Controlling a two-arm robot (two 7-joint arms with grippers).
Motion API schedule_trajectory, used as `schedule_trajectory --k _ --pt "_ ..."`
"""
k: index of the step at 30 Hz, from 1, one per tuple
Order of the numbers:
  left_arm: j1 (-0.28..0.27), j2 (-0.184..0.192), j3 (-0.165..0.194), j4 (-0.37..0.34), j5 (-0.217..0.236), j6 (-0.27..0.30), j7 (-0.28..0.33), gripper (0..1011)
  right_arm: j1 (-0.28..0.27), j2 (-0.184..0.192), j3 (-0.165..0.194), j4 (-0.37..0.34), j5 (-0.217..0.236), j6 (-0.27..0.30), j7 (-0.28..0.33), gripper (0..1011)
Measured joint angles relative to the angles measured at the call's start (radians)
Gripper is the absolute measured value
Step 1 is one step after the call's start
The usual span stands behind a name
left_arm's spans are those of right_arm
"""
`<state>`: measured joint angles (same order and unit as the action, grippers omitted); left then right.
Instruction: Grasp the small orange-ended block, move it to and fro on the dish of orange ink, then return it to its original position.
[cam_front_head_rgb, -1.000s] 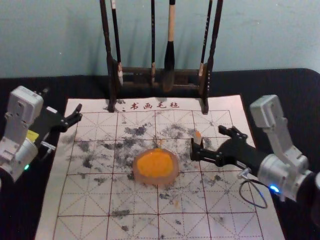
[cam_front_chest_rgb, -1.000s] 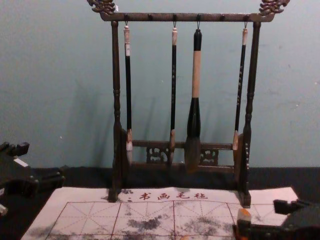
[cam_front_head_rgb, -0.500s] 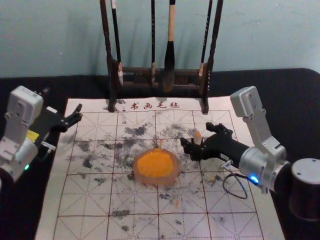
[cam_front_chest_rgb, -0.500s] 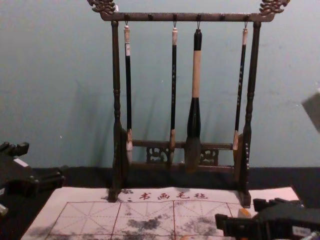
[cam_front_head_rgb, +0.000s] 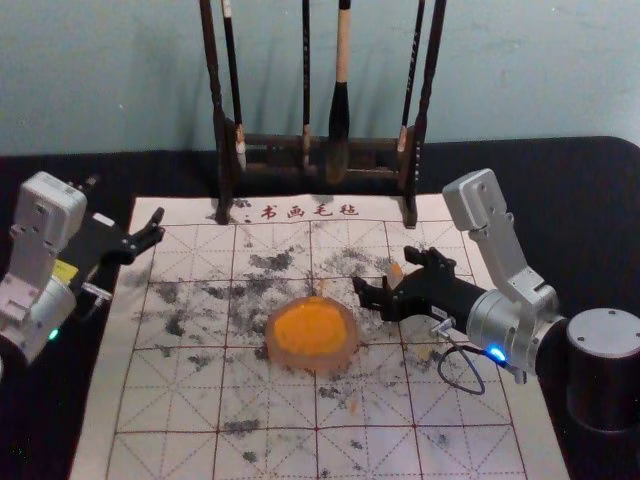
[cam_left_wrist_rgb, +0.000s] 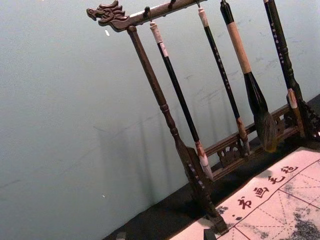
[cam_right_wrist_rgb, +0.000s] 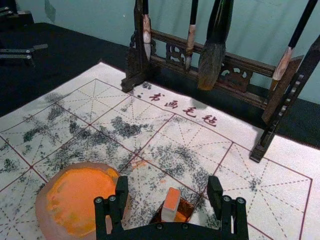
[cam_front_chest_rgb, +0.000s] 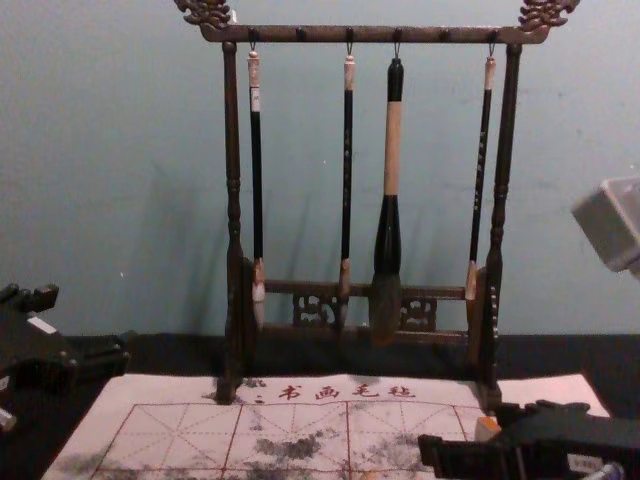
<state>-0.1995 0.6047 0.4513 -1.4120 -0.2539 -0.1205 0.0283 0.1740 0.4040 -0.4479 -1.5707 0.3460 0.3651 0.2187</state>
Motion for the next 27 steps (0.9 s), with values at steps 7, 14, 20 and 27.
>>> schedule_trajectory --k 7,14,20,27 --pt "0.0 0.0 0.0 0.0 0.0 0.0 0.0 1001 -0.005 -0.011 0.008 0.0 -0.017 0.012 0.01 1000" --pt "0.0 0.0 0.0 0.0 0.0 0.0 0.0 1001 -0.01 -0.021 0.016 0.0 -0.033 0.017 0.015 1000" --pt "0.0 0.0 0.0 0.0 0.0 0.0 0.0 1001 -0.011 -0.022 0.017 -0.001 -0.034 0.018 0.016 1000" --pt "0.0 0.0 0.0 0.0 0.0 0.0 0.0 1001 -0.011 -0.021 0.017 -0.001 -0.034 0.018 0.016 1002"
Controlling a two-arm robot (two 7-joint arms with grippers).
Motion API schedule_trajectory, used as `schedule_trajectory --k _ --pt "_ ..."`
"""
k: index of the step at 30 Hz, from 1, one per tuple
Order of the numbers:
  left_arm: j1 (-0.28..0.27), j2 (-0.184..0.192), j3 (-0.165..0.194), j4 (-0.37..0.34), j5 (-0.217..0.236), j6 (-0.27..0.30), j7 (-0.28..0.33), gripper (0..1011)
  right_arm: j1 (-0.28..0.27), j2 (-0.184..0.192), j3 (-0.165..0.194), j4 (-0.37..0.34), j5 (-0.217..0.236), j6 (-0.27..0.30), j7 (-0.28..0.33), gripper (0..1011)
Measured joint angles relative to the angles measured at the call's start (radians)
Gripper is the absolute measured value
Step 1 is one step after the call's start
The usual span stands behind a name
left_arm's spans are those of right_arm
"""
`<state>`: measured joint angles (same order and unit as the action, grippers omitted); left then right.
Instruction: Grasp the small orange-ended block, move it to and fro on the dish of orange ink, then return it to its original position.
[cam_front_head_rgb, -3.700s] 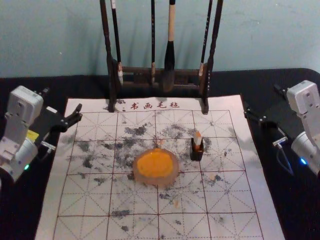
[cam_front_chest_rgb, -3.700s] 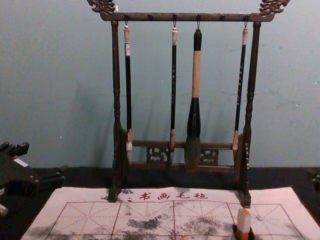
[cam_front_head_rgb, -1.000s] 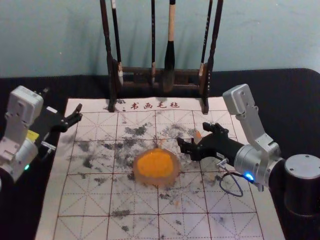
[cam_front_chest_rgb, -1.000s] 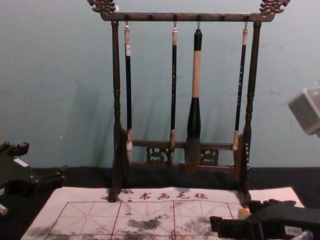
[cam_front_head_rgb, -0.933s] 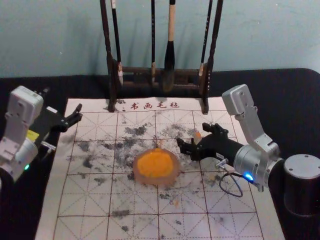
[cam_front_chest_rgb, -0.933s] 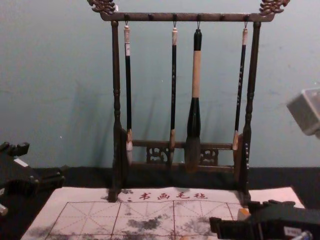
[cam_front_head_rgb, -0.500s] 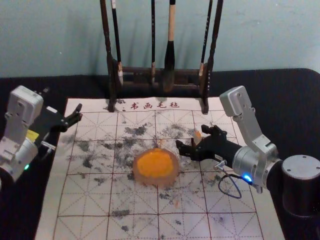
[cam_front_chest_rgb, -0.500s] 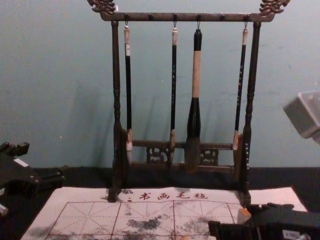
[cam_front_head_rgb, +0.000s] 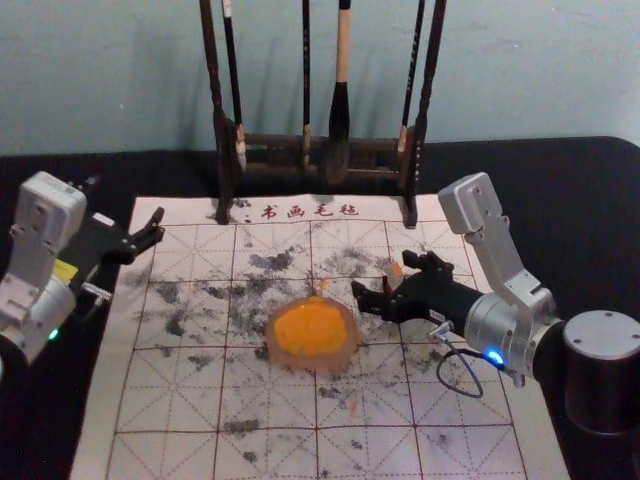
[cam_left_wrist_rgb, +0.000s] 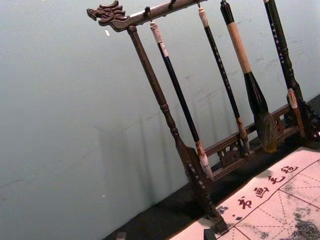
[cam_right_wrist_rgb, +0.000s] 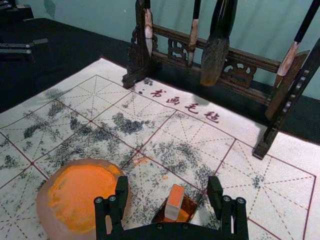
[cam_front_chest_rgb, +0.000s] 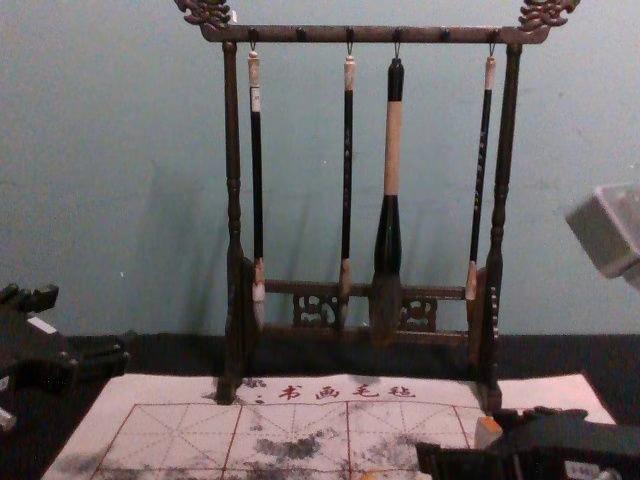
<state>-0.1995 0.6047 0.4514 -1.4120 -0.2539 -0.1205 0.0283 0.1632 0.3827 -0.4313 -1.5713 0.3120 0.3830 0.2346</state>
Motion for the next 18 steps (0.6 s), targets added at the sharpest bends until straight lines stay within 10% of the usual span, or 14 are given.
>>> schedule_trajectory --k 18 --pt "0.0 0.0 0.0 0.0 0.0 0.0 0.0 1001 0.001 0.001 -0.001 0.0 0.003 0.0 -0.001 633"
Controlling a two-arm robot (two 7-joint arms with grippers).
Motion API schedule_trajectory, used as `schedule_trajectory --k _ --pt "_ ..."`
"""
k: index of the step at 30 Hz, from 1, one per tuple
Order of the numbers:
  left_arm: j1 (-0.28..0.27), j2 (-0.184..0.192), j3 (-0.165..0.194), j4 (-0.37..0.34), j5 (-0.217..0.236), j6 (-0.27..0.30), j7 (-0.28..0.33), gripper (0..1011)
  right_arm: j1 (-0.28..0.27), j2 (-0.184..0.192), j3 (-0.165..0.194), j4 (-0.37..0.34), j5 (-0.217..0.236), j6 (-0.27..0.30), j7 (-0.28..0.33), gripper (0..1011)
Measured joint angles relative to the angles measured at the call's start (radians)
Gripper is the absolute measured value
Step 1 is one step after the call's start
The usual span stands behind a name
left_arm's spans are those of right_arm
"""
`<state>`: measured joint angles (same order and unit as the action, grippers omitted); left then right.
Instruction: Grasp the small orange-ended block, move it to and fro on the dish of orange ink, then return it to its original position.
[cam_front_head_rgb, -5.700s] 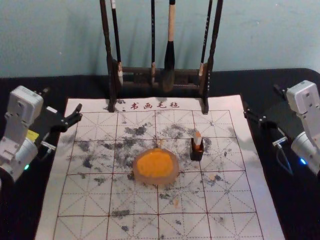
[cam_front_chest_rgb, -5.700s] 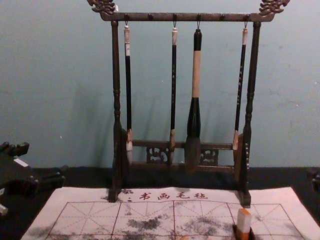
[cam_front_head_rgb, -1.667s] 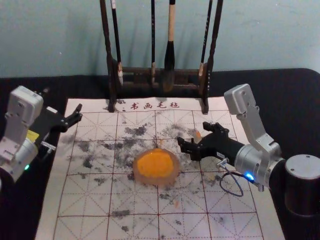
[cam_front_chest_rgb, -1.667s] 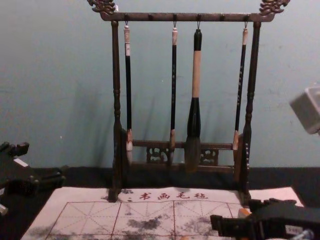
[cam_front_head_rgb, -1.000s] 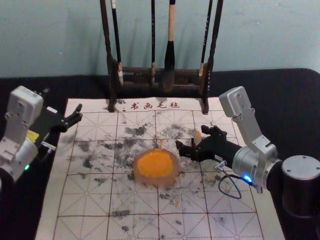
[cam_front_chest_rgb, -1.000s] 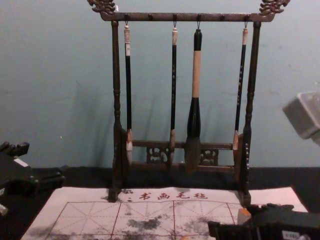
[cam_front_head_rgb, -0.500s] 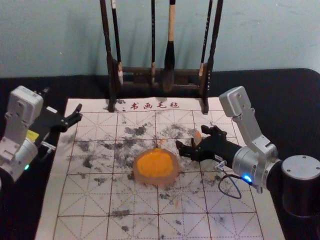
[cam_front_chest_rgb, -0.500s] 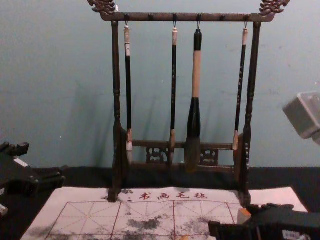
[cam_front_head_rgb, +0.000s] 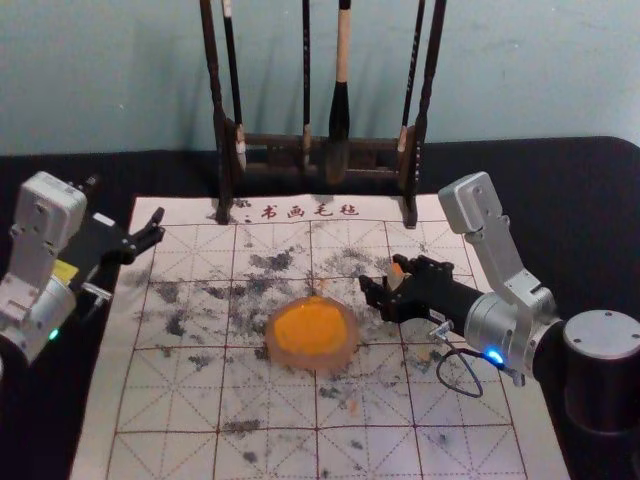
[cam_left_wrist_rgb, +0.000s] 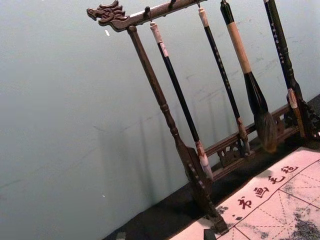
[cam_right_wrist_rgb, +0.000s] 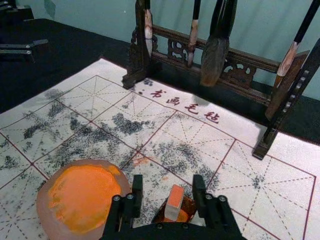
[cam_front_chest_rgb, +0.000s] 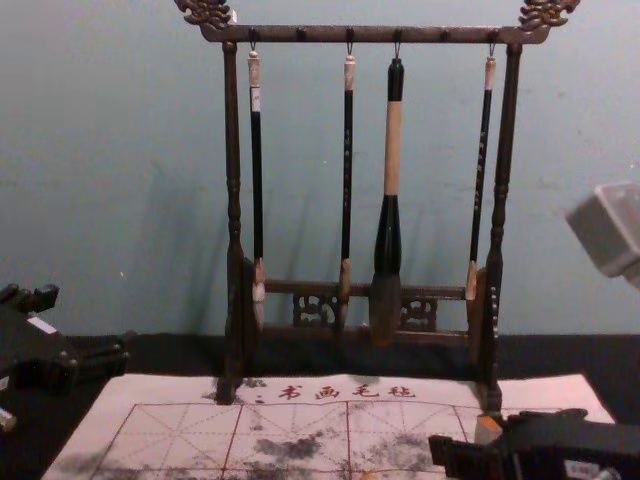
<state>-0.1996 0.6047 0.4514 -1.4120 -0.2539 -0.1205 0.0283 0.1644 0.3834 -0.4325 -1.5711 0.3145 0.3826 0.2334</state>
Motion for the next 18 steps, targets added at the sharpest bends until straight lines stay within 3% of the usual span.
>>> schedule_trajectory --k 6,14,18 --pt "0.0 0.0 0.0 0.0 0.0 0.0 0.0 1001 0.0 0.0 0.0 0.0 0.0 0.0 0.0 476" --pt "0.0 0.0 0.0 0.0 0.0 0.0 0.0 1001 0.0 0.0 0.0 0.0 0.001 0.0 0.0 192" --pt "0.0 0.0 0.0 0.0 0.0 0.0 0.0 1001 0.0 0.0 0.0 0.0 0.001 0.0 0.0 114"
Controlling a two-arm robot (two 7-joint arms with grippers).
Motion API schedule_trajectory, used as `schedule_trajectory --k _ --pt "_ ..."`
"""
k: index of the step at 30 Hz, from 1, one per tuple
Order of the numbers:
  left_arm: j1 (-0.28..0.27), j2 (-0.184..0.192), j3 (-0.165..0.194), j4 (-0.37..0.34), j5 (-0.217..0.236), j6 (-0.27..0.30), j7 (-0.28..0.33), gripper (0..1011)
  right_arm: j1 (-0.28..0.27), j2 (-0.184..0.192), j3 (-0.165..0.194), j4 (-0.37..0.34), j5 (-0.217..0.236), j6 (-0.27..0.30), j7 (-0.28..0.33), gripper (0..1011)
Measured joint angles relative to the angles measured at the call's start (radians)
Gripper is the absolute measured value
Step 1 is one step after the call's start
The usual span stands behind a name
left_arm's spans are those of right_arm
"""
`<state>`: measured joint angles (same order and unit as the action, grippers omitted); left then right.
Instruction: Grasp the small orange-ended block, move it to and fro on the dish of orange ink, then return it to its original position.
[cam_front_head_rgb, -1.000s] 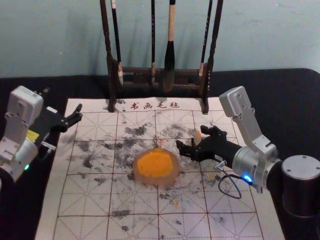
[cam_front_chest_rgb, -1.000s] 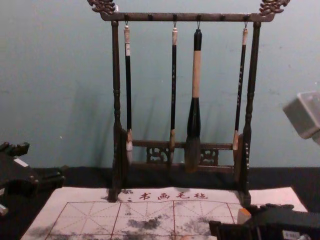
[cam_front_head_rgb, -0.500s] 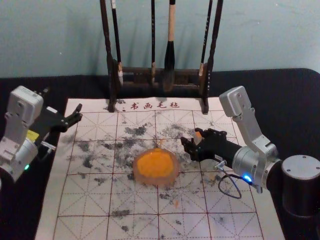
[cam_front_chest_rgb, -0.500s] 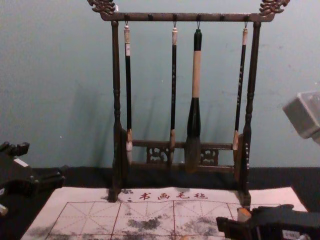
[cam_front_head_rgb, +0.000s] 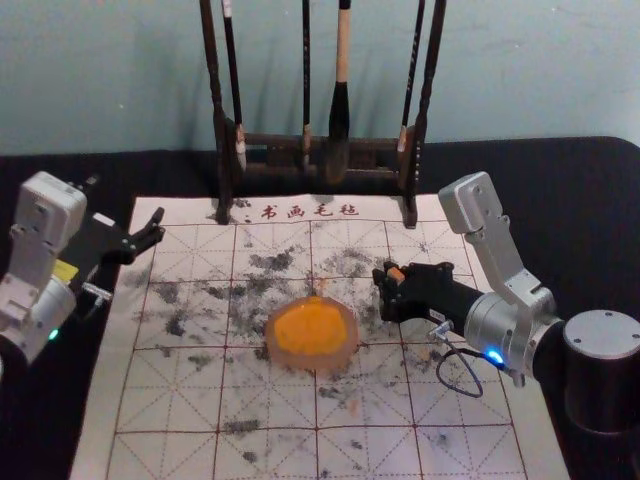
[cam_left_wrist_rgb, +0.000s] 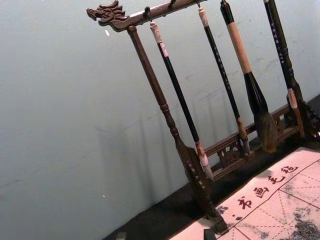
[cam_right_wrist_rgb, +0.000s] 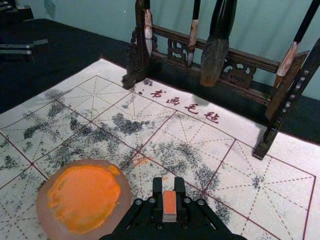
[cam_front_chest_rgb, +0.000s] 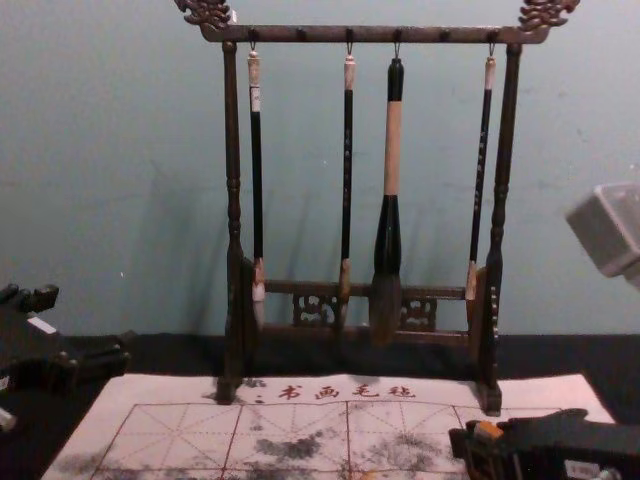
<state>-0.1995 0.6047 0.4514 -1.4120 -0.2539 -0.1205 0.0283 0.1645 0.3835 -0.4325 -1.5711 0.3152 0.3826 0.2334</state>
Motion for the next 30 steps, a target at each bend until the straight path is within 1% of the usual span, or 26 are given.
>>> schedule_trajectory --k 11,17,21,22,25,28,30 --pt "0.0 0.0 0.0 0.0 0.0 0.0 0.0 1001 0.0 0.0 0.0 0.0 0.0 0.0 0.0 111" --pt "0.0 0.0 0.0 0.0 0.0 0.0 0.0 1001 -0.014 -0.006 0.023 -0.018 0.004 -0.004 0.016 111" --pt "0.0 0.0 0.0 0.0 0.0 0.0 0.0 1001 -0.027 -0.002 0.046 -0.053 0.008 -0.005 0.033 111" --pt "0.0 0.0 0.0 0.0 0.0 0.0 0.0 1002 -0.027 -0.002 0.046 -0.053 0.008 -0.005 0.033 111" --pt "0.0 0.0 0.0 0.0 0.0 0.0 0.0 1002 -0.036 0.004 0.061 -0.079 0.01 -0.014 0.042 111" --pt "0.0 0.0 0.0 0.0 0.0 0.0 0.0 1001 -0.046 0.011 0.078 -0.108 0.012 -0.035 0.052 111" --pt "0.0 0.0 0.0 0.0 0.0 0.0 0.0 1002 -0.048 0.015 0.082 -0.119 0.012 -0.049 0.057 111"
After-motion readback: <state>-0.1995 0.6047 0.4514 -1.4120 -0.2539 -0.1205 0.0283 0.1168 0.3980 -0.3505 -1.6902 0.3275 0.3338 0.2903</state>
